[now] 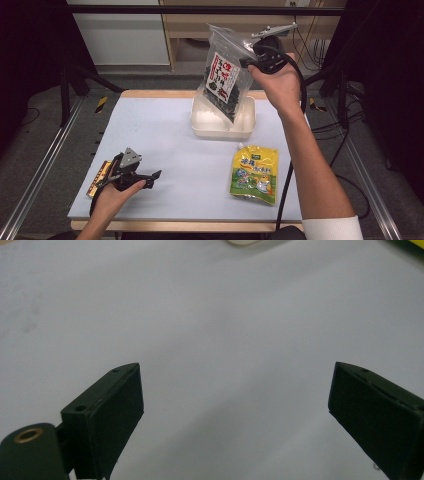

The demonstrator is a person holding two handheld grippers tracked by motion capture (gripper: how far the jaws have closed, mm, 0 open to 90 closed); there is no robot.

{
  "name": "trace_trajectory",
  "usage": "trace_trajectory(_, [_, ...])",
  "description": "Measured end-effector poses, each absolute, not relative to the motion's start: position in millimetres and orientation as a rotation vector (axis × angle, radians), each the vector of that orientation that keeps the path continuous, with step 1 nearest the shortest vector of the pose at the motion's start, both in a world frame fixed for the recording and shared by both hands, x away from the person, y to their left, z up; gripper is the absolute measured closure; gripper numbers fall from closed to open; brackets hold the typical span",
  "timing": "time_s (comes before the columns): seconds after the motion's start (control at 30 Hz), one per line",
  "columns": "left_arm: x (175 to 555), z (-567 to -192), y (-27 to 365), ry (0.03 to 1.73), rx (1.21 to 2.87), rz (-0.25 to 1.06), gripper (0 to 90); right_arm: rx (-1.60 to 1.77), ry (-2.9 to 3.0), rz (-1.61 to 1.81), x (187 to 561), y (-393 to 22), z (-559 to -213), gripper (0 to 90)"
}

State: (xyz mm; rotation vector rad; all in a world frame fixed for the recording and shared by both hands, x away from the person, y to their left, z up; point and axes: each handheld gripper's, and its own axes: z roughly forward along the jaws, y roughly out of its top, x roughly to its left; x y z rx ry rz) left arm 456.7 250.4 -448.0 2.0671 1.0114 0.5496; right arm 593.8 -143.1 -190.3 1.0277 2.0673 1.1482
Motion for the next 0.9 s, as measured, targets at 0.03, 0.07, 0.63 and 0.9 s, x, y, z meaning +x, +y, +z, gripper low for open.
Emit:
trace_trajectory(0.03, [456.4, -448.7, 249.9, 1.010, 2.069, 0.546, 7.5, 1.024, 2.065, 1.142, 596.0, -142.5, -192.6, 83.1])
trace_trajectory(0.07, [456.1, -448.9, 249.3, 1.009, 2.071, 0.547, 7.6, 1.024, 2.069, 1.145, 598.6, -141.6, -195.4, 83.1])
trace_trajectory(0.63, [456.1, -451.7, 245.5, 0.986, 2.108, 0.537, 7.5, 1.031, 2.073, 1.139, 635.4, -125.9, -242.6, 83.0])
trace_trajectory(0.9, [456.0, -453.3, 243.3, 0.976, 2.129, 0.543, 7.6, 1.007, 2.072, 1.160, 634.6, -123.9, -255.5, 83.0])
